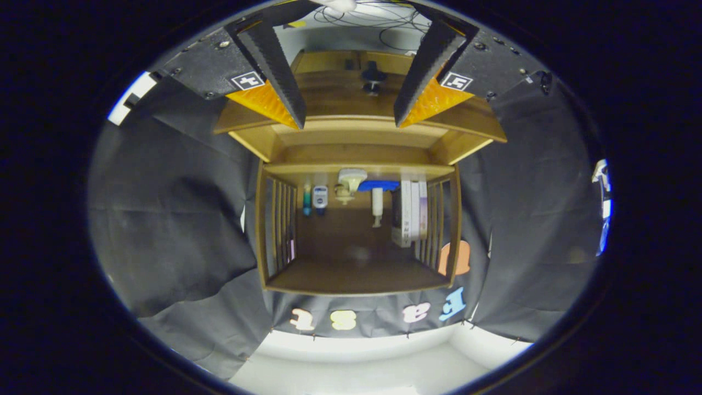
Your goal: Pull open the drawer, take out the items inside it, and place them on the countertop above the cabinet.
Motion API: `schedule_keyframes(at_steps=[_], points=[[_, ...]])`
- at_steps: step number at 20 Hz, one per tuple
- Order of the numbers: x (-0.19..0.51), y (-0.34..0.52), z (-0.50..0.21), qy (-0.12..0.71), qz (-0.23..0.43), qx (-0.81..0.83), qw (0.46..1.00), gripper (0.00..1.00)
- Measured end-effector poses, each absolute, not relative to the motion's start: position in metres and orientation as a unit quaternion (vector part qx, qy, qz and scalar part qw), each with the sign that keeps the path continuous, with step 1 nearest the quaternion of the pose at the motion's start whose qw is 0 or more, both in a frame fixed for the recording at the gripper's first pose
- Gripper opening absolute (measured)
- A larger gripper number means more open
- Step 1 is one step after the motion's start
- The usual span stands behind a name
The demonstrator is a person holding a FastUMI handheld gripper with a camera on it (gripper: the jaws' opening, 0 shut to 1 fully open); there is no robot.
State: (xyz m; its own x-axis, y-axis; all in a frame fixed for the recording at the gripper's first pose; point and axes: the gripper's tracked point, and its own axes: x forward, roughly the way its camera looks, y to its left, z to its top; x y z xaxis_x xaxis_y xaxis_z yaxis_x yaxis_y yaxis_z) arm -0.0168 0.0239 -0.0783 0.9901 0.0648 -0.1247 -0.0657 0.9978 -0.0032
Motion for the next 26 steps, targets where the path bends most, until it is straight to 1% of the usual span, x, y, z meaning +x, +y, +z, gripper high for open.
schedule_keyframes(at_steps=[4, 12, 17, 23, 26], points=[[0.003, 0.038, -0.107, 0.088, 0.039, -0.002, 0.995, 1.0], [0.049, 0.048, -0.144, 0.125, 0.029, -0.003, 0.992, 1.0], [0.062, 0.047, -0.146, 0.123, 0.014, -0.006, 0.992, 1.0], [0.063, 0.049, -0.147, 0.107, 0.016, -0.009, 0.994, 1.0], [0.076, 0.05, -0.145, 0.104, 0.021, -0.013, 0.994, 1.0]])
